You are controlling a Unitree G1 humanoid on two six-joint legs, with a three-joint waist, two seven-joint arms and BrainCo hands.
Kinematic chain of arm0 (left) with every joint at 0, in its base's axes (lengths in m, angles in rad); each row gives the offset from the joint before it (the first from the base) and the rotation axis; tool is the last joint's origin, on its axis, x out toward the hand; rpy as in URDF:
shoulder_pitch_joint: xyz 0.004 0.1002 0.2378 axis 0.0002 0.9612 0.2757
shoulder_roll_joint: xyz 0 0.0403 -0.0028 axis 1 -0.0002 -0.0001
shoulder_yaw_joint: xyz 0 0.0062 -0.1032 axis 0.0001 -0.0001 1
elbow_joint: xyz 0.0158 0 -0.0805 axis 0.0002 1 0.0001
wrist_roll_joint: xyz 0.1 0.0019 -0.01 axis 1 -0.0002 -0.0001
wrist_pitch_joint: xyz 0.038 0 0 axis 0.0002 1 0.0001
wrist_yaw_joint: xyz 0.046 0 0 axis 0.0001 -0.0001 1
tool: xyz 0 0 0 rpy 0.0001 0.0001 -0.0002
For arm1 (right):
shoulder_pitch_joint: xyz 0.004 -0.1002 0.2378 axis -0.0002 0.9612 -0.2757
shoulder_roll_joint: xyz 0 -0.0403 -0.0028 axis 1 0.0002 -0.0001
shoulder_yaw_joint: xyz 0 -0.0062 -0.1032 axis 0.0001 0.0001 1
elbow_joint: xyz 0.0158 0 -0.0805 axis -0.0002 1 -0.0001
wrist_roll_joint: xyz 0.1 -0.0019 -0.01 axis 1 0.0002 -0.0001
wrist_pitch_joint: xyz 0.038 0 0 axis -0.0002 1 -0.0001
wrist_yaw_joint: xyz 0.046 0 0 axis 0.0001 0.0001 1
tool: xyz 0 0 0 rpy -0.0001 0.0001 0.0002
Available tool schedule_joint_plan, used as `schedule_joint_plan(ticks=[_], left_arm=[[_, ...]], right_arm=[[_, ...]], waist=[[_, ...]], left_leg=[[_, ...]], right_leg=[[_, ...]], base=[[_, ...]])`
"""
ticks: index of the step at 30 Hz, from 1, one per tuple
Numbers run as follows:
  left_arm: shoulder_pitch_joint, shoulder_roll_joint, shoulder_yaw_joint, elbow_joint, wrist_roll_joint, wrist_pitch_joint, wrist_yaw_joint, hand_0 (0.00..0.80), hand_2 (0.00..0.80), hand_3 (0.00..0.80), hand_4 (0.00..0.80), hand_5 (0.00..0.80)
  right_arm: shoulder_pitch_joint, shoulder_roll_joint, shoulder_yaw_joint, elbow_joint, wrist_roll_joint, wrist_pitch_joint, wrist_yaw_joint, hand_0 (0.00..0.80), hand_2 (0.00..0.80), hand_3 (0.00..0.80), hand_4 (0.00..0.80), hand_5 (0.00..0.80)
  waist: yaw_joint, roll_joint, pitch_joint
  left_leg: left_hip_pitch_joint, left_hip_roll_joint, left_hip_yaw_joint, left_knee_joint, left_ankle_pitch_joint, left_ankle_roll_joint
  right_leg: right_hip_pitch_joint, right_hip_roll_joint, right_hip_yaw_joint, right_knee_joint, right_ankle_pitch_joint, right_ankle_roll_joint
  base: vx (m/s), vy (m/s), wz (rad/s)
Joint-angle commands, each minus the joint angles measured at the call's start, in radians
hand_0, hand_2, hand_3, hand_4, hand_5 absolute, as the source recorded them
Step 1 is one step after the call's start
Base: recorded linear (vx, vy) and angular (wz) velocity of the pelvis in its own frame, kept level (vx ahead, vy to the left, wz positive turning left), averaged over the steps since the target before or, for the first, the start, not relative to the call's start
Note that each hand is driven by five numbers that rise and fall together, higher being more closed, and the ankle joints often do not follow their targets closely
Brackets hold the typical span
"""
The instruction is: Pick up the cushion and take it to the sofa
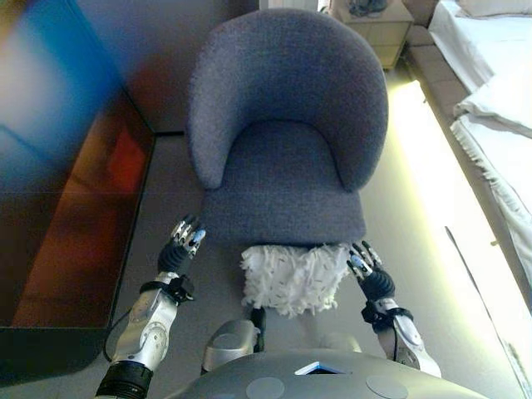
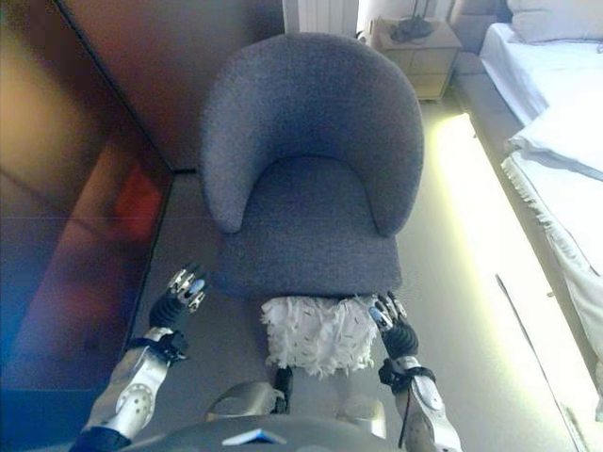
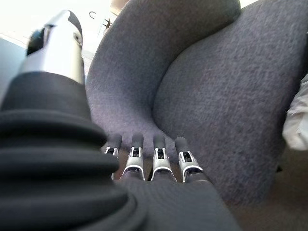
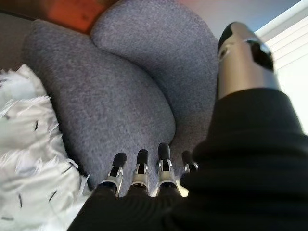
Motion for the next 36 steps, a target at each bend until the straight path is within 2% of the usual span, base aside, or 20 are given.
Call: schedule_joint_plan(ticks=[1,2,4,9,12,16,23,26,27,29,31,32,33,36], left_arm=[[0.037,0.03,0.008,-0.082,0.01,-0.019,-0.014,0.0,0.0,0.0,0.0,0.0],[0.036,0.029,0.008,-0.082,0.011,-0.021,-0.011,0.0,0.0,0.0,0.0,0.0],[0.034,0.032,-0.001,-0.082,0.006,-0.033,0.003,0.0,0.0,0.0,0.0,0.0],[0.042,0.036,0.009,-0.096,0.013,-0.029,0.05,0.0,0.0,0.0,0.0,0.0],[0.039,0.042,0.014,-0.094,0.034,-0.021,0.071,0.0,0.0,0.0,0.0,0.0],[0.03,0.043,0.019,-0.082,0.06,-0.013,0.09,0.0,0.0,0.0,0.0,0.0],[-0.007,0.032,0.013,0.013,0.079,-0.026,0.109,0.0,0.0,0.0,0.0,0.0],[-0.036,0.025,-0.004,0.084,0.134,-0.054,0.097,0.0,0.0,0.0,0.0,0.0],[-0.05,0.025,-0.02,0.116,0.162,-0.071,0.091,0.0,0.0,0.0,0.0,0.0],[-0.094,0.02,-0.058,0.178,0.16,-0.101,0.079,0.0,0.0,0.0,0.0,0.0],[-0.193,-0.002,-0.092,0.262,0.138,-0.16,0.071,0.0,0.0,0.0,0.0,0.0],[-0.233,-0.006,-0.102,0.291,0.138,-0.183,0.072,0.0,0.0,0.0,0.0,0.0],[-0.293,-0.01,-0.121,0.319,0.143,-0.206,0.084,0.0,0.0,0.0,0.0,0.0],[-0.374,0.0,-0.142,0.335,0.164,-0.223,0.127,0.0,0.0,0.0,0.0,0.0]], right_arm=[[0.037,-0.006,-0.006,-0.063,0.025,-0.073,0.005,0.0,0.0,0.0,0.0,0.0],[0.035,-0.008,-0.008,-0.057,0.028,-0.076,0.012,0.0,0.0,0.0,0.0,0.0],[0.029,-0.008,-0.009,-0.043,0.032,-0.086,0.029,0.0,0.0,0.0,0.0,0.0],[-0.015,-0.01,-0.012,-0.02,0.042,-0.066,0.046,0.0,0.0,0.0,0.0,0.0],[-0.043,-0.012,0.002,-0.024,0.045,-0.047,0.032,0.0,0.0,0.0,0.0,0.0],[-0.061,-0.017,0.013,-0.011,0.028,-0.029,0.036,0.0,0.0,0.0,0.0,0.0],[-0.064,-0.057,0.022,-0.007,0.007,-0.017,0.053,0.0,0.0,0.0,0.0,0.0],[-0.093,-0.078,0.028,0.02,-0.087,-0.001,0.016,0.0,0.0,0.0,0.0,0.0],[-0.108,-0.094,0.032,0.036,-0.109,0.004,0.001,0.0,0.0,0.0,0.0,0.0],[-0.15,-0.119,0.038,0.089,-0.125,0.011,-0.017,0.0,0.0,0.0,0.0,0.0],[-0.268,-0.126,0.036,0.203,-0.167,0.003,-0.022,0.0,0.0,0.0,0.0,0.0],[-0.318,-0.13,0.036,0.252,-0.185,-0.006,-0.023,0.0,0.0,0.0,0.0,0.0],[-0.393,-0.14,0.048,0.318,-0.222,-0.011,-0.055,0.0,0.0,0.0,0.0,0.0],[-0.491,-0.163,0.088,0.325,-0.211,0.016,-0.123,0.0,0.0,0.0,0.0,0.0]], waist=[[0.005,-0.02,-0.021],[0.004,-0.009,-0.018],[-0.003,-0.013,0.0],[-0.003,-0.043,0.018],[0.005,-0.06,0.019],[0.006,-0.063,0.014],[-0.022,-0.051,0.009],[-0.039,-0.044,0.022],[-0.044,-0.037,0.034],[-0.048,-0.011,0.058],[-0.036,0.018,0.11],[-0.033,0.019,0.131],[-0.027,0.016,0.161],[-0.013,0.004,0.219]], left_leg=[[-0.028,-0.01,0.007,-0.016,0.006,0.044],[-0.037,0.004,0.015,-0.013,0.019,0.044],[-0.025,0.014,0.016,-0.007,0.002,0.03],[0.013,0.033,0.002,-0.011,-0.035,-0.001],[0.036,0.054,-0.002,-0.01,-0.059,-0.02],[0.047,0.086,-0.002,-0.007,-0.067,-0.043],[0.078,0.169,0.009,-0.015,-0.039,-0.087],[0.052,0.185,0.034,0.083,-0.042,-0.105],[0.024,0.198,0.045,0.139,-0.01,-0.117],[-0.027,0.217,0.06,0.145,0.037,-0.136],[-0.113,0.211,0.029,0.115,0.069,-0.14],[-0.15,0.206,0.029,0.133,0.058,-0.135],[-0.198,0.196,0.033,0.169,0.02,-0.122],[-0.317,0.187,0.04,0.315,-0.08,-0.11]], right_leg=[[-0.053,0.014,-0.039,-0.049,0.202,0.009],[-0.071,0.026,-0.055,-0.101,0.213,-0.008],[-0.099,0.029,-0.057,-0.253,0.22,0.001],[-0.089,0.007,-0.043,-0.486,0.29,0.059],[-0.083,-0.009,-0.063,-0.555,0.303,0.083],[-0.062,0.003,-0.07,-0.584,0.277,0.093],[-0.046,0.052,-0.107,-0.557,0.2,0.079],[-0.061,0.055,-0.117,-0.52,0.172,0.057],[-0.06,0.057,-0.121,-0.503,0.161,0.045],[-0.08,0.049,-0.13,-0.455,0.139,0.036],[-0.176,0.029,-0.126,-0.373,0.115,0.035],[-0.219,0.022,-0.123,-0.341,0.106,0.033],[-0.291,0.006,-0.111,-0.272,0.093,0.033],[-0.398,-0.012,-0.087,-0.134,0.048,0.033]], base=[[0.106,-0.054,0.08],[0.038,-0.103,-0.03],[0.037,-0.156,-0.12],[0.089,-0.188,-0.05],[0.115,-0.219,0.02],[0.084,-0.212,-0.01],[0.072,-0.189,0.03],[0.042,-0.076,0.06],[0.05,-0.002,0.07],[-0.031,0.136,0.32],[-0.262,0.226,0.47],[-0.373,0.146,0.2],[-0.341,0.074,0.15],[-0.147,0.012,0.17]])
